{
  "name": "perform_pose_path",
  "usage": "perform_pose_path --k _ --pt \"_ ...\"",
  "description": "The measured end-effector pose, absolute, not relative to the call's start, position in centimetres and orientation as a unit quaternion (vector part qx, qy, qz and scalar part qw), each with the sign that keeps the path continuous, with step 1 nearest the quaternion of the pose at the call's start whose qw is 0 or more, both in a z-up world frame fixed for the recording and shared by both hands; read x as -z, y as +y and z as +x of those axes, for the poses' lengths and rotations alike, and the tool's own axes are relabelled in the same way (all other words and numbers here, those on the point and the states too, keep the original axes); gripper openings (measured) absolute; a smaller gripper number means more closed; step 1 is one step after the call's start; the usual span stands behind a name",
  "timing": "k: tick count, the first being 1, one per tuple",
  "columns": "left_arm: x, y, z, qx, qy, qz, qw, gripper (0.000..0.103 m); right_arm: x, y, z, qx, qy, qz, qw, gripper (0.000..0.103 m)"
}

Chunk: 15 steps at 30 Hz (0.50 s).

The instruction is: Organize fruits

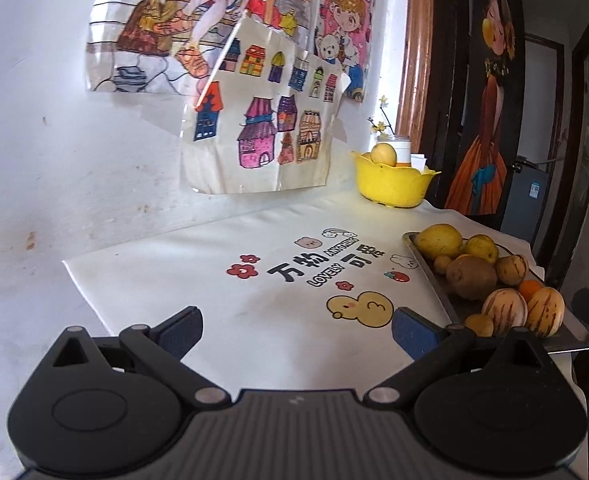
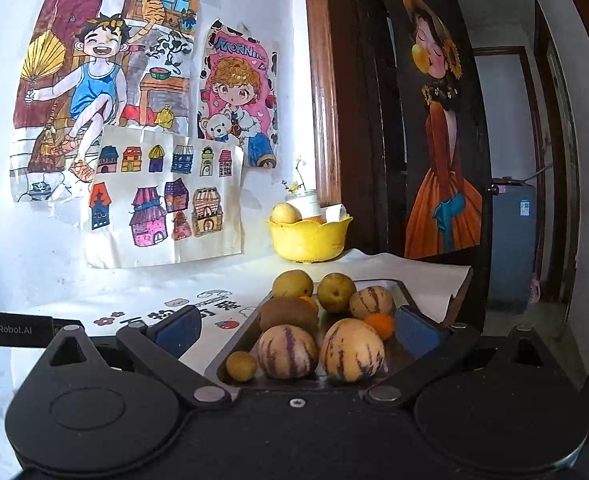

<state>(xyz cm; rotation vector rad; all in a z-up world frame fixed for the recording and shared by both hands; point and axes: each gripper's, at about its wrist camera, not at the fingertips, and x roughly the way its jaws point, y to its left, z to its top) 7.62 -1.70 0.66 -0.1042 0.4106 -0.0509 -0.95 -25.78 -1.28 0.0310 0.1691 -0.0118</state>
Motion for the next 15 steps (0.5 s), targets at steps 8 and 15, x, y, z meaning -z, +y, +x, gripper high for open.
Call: perform_pose_path --k 8,15 --pt "-0.1 -0.9 6.6 0.03 0.19 -0.04 0.98 0.102 1.4 -25.2 -1.9 -0.007 0.074 0.02 0.997 0.103" --pt "0.4 -0.6 6.0 0.036 0.194 -0.038 0.98 0.102 1.7 -24.9 -2.3 -0.009 0.077 0.018 0.997 0.103"
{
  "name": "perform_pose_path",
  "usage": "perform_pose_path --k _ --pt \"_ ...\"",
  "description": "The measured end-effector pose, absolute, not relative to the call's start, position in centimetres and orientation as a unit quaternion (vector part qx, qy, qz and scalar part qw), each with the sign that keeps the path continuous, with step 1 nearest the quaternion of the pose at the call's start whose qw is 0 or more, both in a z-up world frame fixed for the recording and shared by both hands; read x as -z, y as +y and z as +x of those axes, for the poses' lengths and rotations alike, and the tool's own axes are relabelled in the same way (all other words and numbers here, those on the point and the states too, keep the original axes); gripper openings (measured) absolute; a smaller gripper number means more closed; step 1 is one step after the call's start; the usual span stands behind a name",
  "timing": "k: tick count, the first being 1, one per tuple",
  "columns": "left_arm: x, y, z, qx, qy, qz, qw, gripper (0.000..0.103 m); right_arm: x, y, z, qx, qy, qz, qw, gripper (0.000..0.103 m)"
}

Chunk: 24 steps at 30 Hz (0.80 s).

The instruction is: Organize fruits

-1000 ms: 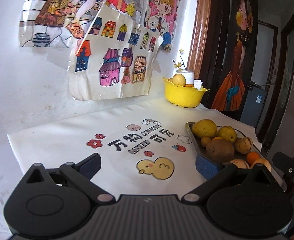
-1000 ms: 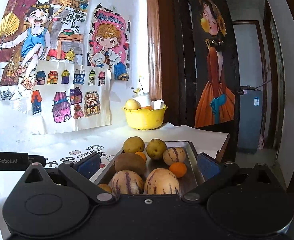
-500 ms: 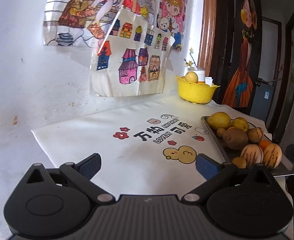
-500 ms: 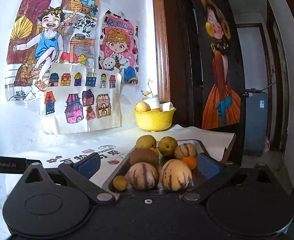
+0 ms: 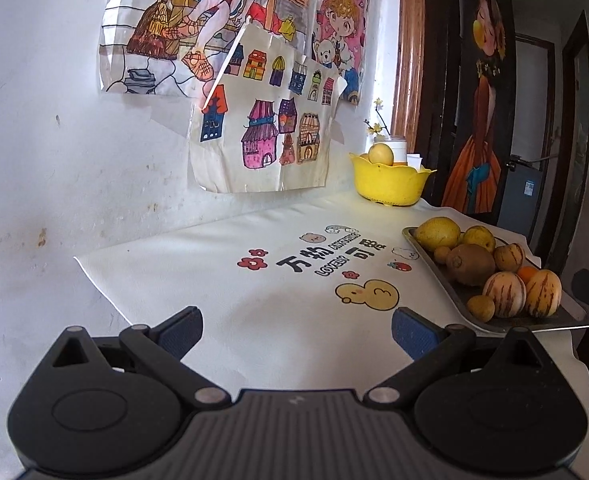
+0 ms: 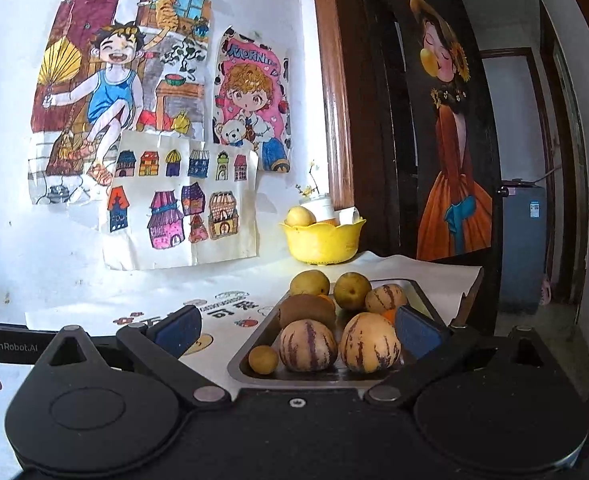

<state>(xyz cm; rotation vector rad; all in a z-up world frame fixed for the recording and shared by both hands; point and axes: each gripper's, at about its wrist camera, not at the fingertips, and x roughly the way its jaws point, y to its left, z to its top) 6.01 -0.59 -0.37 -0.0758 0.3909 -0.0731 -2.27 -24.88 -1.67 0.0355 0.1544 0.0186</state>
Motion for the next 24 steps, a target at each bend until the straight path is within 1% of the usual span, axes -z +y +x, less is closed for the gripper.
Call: perform_pose_path --k 24 --pt "1.33 0.14 5.79 0.027 0.206 -0.042 0.977 0.102 2.53 -24.86 -2.15 -0.002 0.088 0.021 0.996 0.103"
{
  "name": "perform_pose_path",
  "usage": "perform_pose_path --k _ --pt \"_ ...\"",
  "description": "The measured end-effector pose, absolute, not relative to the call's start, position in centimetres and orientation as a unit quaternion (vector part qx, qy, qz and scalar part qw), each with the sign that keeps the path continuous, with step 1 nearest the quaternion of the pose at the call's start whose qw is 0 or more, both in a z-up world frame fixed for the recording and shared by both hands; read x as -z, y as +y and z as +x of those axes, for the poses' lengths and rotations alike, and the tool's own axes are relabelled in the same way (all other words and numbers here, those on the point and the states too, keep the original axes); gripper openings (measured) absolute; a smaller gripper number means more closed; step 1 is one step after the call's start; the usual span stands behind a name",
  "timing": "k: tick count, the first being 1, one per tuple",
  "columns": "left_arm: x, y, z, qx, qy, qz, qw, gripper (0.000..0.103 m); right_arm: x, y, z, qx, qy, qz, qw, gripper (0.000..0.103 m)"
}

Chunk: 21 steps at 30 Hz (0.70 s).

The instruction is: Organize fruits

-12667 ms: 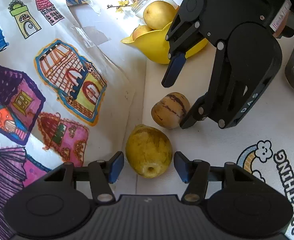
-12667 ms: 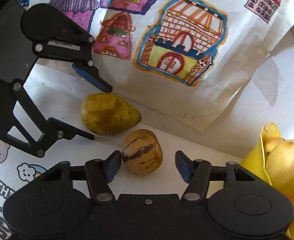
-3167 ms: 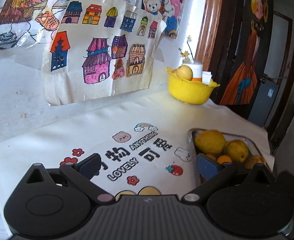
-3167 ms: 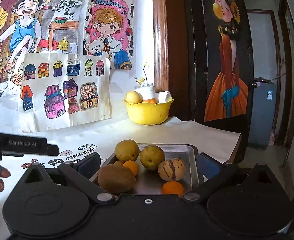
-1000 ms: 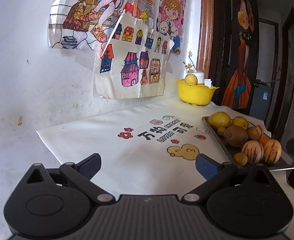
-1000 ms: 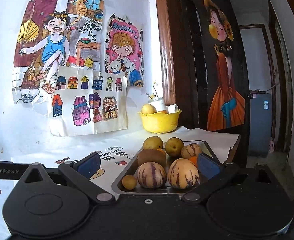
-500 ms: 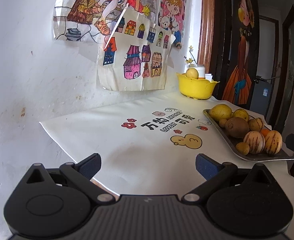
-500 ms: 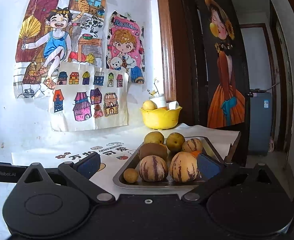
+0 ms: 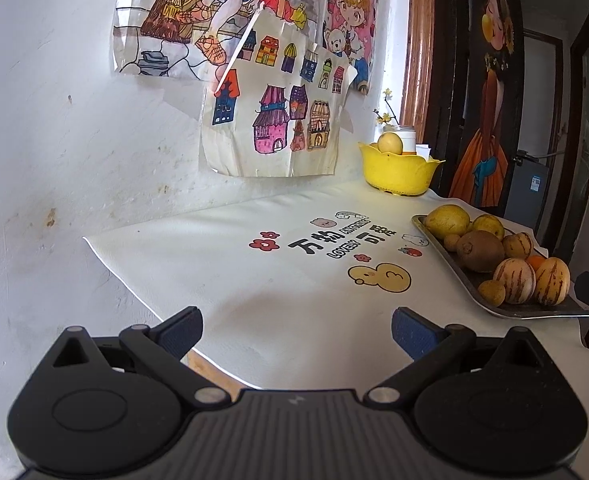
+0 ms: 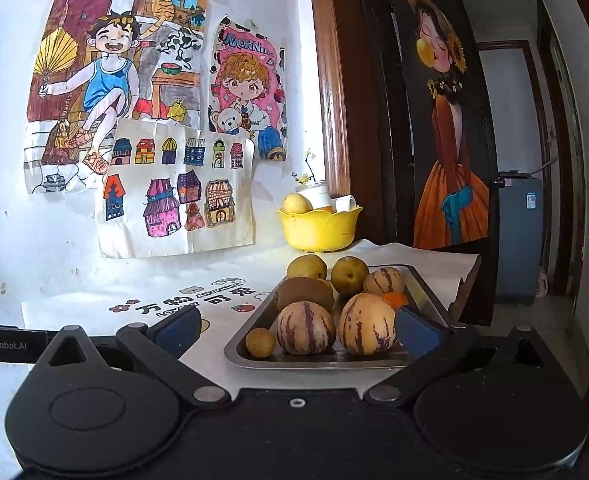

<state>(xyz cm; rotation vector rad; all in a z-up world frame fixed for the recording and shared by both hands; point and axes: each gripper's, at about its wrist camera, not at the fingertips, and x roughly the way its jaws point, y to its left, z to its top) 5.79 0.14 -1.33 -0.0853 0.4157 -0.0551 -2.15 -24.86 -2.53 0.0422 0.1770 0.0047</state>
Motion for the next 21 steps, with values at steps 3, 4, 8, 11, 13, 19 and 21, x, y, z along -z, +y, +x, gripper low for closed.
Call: perform_pose_path --k 3,4,8,11,13,19,21 --pt "1.36 0.15 5.78 0.026 0.206 -0.042 0.977 0.102 2.55 -24.89 -2.15 -0.003 0.089 0.021 0.996 0.103" --pt "1.38 0.16 5.78 0.025 0.206 -0.042 0.977 0.102 2.56 -24.87 -2.16 -0.003 0.089 0.021 0.996 0.103" --pt "1.45 0.26 5.76 0.022 0.206 -0.044 0.977 0.102 2.63 -24.8 -2.17 -0.003 0.089 0.02 0.996 0.103" --pt "1.46 0.28 5.74 0.021 0.206 -0.045 0.977 0.102 2.7 -24.74 -2.2 -0.003 0.089 0.02 0.996 0.103" --pt "1.47 0.28 5.75 0.021 0.206 -0.045 0.977 0.102 2.7 -24.7 -2.21 -0.003 0.089 0.02 0.996 0.103" --pt "1.46 0.3 5.74 0.021 0.207 -0.045 0.977 0.102 2.71 -24.71 -2.2 -0.002 0.089 0.021 0.996 0.103" --pt "1.44 0.28 5.73 0.021 0.207 -0.045 0.977 0.102 2.75 -24.69 -2.19 -0.003 0.089 0.02 0.996 0.103"
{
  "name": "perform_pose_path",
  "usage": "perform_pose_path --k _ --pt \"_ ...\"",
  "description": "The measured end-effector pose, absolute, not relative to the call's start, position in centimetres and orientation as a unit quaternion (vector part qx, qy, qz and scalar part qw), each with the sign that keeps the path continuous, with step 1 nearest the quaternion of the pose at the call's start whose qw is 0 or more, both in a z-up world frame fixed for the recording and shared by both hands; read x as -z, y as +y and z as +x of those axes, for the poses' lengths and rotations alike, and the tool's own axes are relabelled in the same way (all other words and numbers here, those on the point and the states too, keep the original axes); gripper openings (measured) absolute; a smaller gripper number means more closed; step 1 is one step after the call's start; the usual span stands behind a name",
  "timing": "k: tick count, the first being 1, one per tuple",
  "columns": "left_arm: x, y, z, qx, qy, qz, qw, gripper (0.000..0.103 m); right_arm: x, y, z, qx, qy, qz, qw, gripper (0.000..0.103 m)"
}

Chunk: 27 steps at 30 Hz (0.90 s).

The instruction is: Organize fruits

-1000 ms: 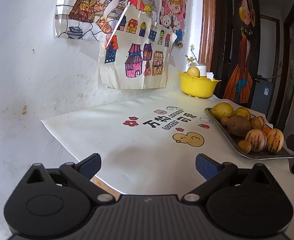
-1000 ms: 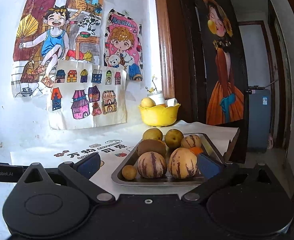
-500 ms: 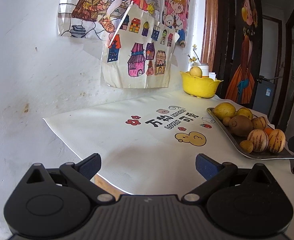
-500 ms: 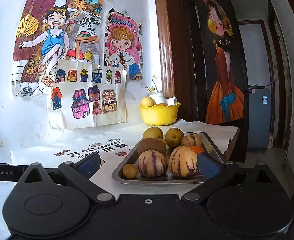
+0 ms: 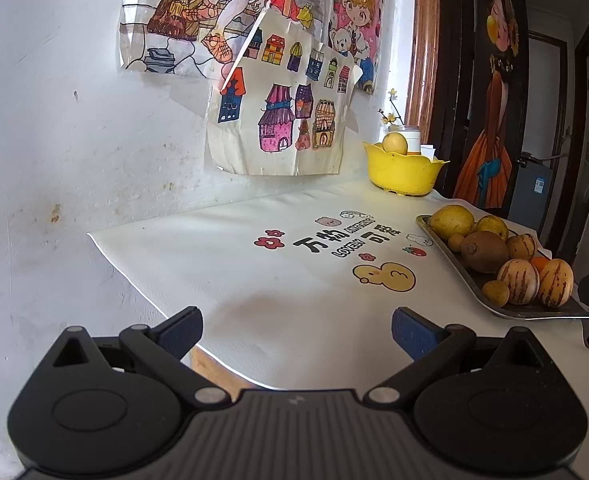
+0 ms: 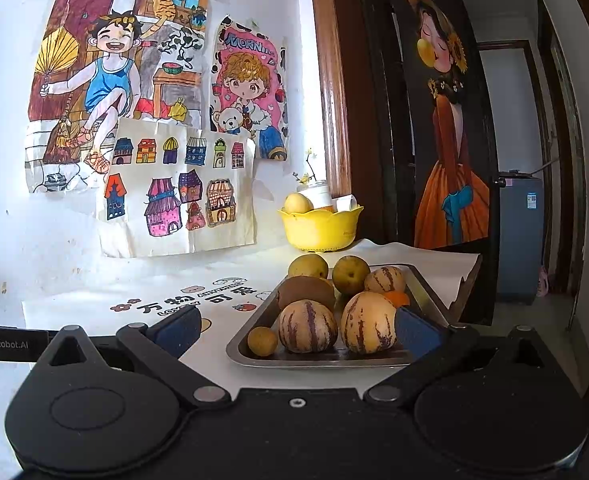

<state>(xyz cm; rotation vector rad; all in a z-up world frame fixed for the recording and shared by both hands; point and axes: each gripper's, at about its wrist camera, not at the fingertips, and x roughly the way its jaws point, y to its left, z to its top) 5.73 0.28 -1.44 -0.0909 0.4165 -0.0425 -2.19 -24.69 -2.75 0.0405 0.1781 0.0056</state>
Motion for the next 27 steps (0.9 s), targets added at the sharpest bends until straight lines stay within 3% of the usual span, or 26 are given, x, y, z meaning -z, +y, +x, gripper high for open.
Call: perform_pose_path --k 27 --pt "1.47 0.25 5.63 0.021 0.207 -0.046 0.977 0.102 2.94 -24.36 -2.19 -0.006 0.09 0.019 0.996 0.103"
